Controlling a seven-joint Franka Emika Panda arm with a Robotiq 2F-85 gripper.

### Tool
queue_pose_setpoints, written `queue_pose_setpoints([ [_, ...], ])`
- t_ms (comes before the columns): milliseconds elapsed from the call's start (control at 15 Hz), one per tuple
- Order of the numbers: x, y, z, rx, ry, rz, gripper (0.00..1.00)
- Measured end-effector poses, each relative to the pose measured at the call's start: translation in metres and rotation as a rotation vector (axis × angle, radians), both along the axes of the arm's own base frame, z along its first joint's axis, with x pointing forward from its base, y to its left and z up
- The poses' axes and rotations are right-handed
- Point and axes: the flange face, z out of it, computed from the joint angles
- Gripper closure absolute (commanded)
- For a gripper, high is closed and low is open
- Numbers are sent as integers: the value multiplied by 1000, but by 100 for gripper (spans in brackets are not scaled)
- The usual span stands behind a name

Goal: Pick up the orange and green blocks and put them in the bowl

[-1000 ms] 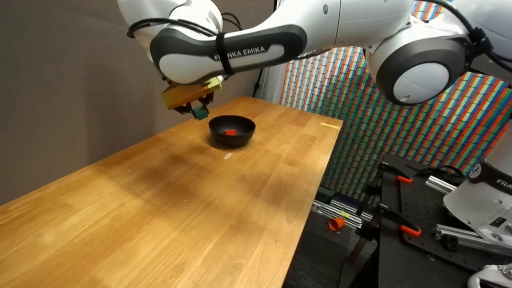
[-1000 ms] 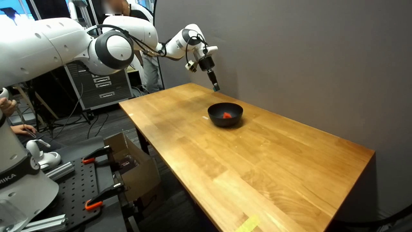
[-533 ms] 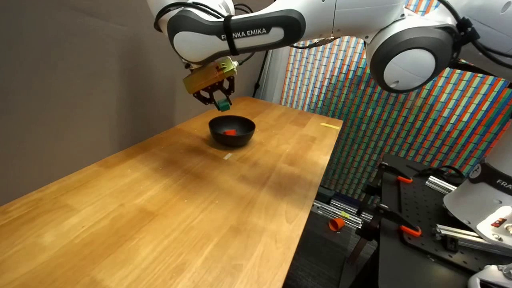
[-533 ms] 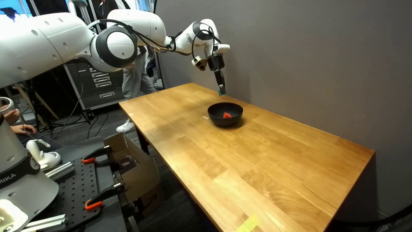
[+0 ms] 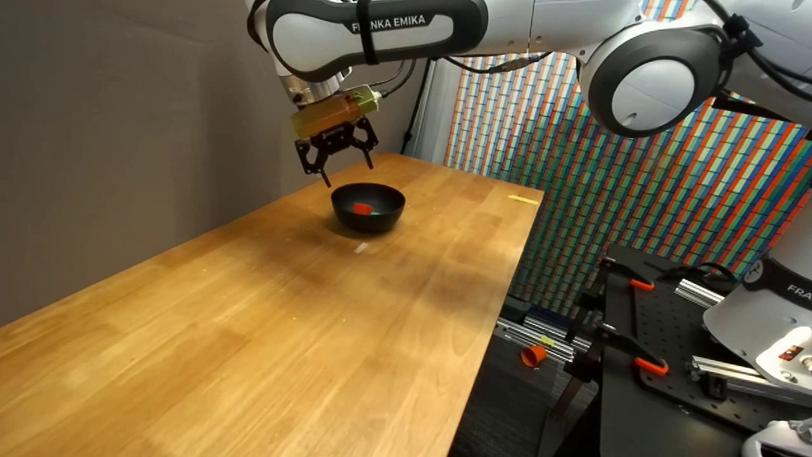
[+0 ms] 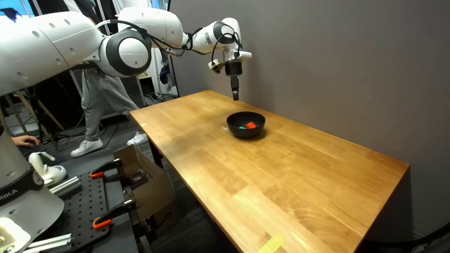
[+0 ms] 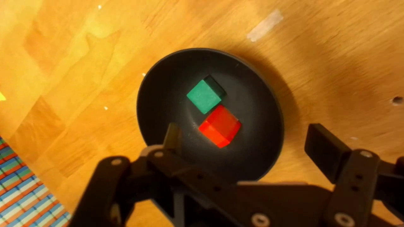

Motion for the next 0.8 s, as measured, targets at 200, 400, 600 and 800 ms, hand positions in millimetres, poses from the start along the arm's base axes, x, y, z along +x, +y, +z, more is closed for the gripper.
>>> queue_pose_setpoints([
  [200,-3,23,27,86,5,95,0],
  [400,-6,36,58,155,-6,159,0],
  [600,-9,42,85,203,-12,191,0],
  [800,-9,43,85,203,-8,191,0],
])
